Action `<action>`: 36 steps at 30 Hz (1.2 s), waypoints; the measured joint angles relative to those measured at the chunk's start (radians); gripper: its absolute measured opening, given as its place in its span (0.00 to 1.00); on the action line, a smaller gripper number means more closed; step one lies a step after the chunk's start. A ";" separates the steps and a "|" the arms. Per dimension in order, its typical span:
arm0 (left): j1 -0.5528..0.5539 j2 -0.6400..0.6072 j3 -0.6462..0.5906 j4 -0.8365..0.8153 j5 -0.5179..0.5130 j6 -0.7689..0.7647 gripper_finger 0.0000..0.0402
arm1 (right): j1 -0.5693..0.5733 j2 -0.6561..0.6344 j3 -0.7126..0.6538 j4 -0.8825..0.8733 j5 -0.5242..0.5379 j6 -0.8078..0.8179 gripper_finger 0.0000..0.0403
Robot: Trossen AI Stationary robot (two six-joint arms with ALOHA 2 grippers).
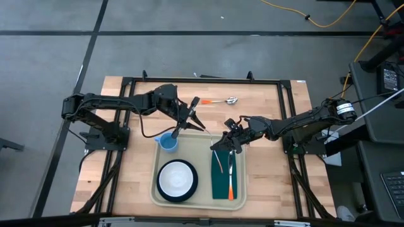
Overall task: Set up tray
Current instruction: Put the orange fork on top of the napkin to the left of the orange knife
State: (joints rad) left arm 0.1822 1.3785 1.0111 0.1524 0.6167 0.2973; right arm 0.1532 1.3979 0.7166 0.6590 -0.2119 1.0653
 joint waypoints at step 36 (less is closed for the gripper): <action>-0.013 0.000 0.000 0.024 -0.003 0.045 0.00 | -0.001 0.000 0.000 0.032 0.004 0.003 0.18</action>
State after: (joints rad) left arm 0.1690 1.3781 1.0111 0.1761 0.6136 0.3428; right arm 0.1524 1.3979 0.7166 0.6908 -0.2080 1.0684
